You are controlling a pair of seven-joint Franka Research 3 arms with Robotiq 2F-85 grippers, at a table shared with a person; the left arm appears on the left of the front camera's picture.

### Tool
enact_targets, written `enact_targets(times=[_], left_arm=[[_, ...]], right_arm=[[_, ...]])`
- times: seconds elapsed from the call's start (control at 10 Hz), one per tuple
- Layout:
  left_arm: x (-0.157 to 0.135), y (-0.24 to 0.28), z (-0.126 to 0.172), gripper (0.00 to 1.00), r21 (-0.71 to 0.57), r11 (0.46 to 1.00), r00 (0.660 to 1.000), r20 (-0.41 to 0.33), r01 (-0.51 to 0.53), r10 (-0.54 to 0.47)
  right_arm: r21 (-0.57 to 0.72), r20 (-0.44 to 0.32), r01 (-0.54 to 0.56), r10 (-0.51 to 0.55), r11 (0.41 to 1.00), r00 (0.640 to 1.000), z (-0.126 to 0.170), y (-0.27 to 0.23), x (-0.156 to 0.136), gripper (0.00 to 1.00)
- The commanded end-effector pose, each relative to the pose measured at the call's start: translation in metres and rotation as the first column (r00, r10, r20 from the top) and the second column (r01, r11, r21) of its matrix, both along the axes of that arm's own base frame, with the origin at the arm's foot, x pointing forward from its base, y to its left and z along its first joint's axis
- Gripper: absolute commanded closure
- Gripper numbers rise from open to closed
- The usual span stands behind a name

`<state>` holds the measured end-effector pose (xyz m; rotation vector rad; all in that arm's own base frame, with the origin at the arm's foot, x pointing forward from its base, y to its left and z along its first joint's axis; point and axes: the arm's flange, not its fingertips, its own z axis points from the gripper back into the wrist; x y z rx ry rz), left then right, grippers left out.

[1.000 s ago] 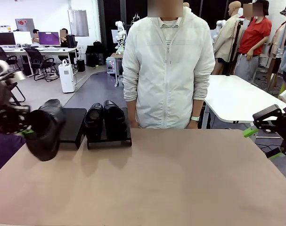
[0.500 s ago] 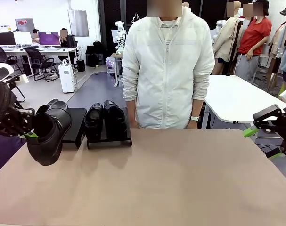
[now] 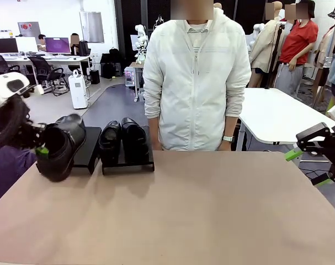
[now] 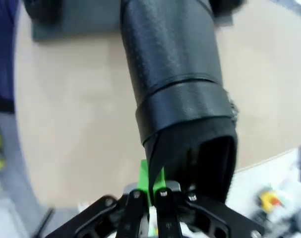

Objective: Organize the shoes by placing them on the stand.
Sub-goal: Place the Shoe from the middle of the table onto the Shoes Stand.

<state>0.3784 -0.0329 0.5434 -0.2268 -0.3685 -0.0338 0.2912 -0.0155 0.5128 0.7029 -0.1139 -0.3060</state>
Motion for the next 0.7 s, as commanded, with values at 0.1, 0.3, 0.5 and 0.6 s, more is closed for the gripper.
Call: enact_targets(times=[0.1,0.3,0.5,0.6], left_arm=[[0.112,0.036,-0.028,1.0,0.02,0.999,0.981,0.187,-0.05,0.046],[0.146,0.049,-0.048,1.0,0.026,0.978,0.933,0.306,-0.208,0.19],[0.139,0.054,-0.052,1.0,0.056,0.989,0.963,0.24,-0.139,0.122],[0.139,0.054,-0.052,1.0,0.056,0.989,0.963,0.24,-0.139,0.122]], right_arm=[[0.028,0.02,-0.021,0.021,0.999,1.0,0.001,-0.001,0.002,0.0],[0.028,0.02,-0.021,0.021,0.999,1.0,0.001,-0.001,0.002,0.0],[0.028,0.02,-0.021,0.021,0.999,1.0,0.001,-0.001,0.002,0.0],[0.028,0.02,-0.021,0.021,0.999,1.0,0.001,-0.001,0.002,0.0]])
